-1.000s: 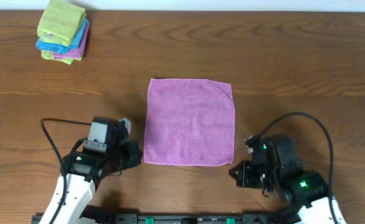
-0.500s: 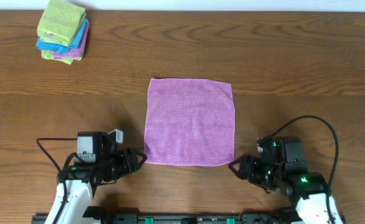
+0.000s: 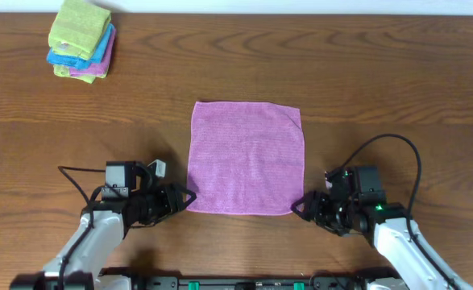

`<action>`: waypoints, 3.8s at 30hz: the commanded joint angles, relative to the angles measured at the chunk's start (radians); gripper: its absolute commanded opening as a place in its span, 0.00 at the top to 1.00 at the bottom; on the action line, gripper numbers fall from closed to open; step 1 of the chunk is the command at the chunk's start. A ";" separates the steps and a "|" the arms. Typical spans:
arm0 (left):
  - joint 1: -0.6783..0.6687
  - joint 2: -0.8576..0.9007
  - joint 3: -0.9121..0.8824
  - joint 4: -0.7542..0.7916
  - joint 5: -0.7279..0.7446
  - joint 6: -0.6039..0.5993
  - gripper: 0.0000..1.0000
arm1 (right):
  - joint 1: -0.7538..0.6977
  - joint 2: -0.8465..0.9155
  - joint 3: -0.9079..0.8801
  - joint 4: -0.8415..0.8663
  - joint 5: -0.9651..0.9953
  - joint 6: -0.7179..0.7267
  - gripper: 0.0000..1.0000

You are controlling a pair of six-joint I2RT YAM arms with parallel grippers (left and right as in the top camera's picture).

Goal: Fold the cloth
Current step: 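Grasp the cloth's bottom-left and bottom-right corners with both grippers, then lift the bottom edge with both grippers and fold it up onto the top edge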

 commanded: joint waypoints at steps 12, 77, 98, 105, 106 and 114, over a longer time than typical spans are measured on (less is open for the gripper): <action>-0.060 0.155 -0.019 0.006 -0.029 0.011 0.48 | -0.006 0.123 -0.008 0.113 -0.029 -0.013 0.45; -0.117 0.149 0.343 0.257 -0.087 -0.167 0.94 | -0.006 0.282 0.350 0.220 -0.055 -0.018 0.98; -0.115 0.531 0.857 -0.121 -0.146 0.036 0.94 | -0.023 0.569 0.806 0.053 0.006 -0.105 0.99; -0.109 0.531 0.857 -0.273 -0.217 0.080 0.94 | -0.026 0.569 0.805 -0.120 0.070 -0.161 0.98; -0.109 0.531 0.857 -0.278 -0.217 0.091 0.94 | -0.025 0.569 0.805 -0.130 0.080 -0.161 0.99; -0.111 0.531 0.857 -0.277 -0.299 0.093 0.94 | -0.023 0.569 0.805 -0.138 0.142 -0.171 0.99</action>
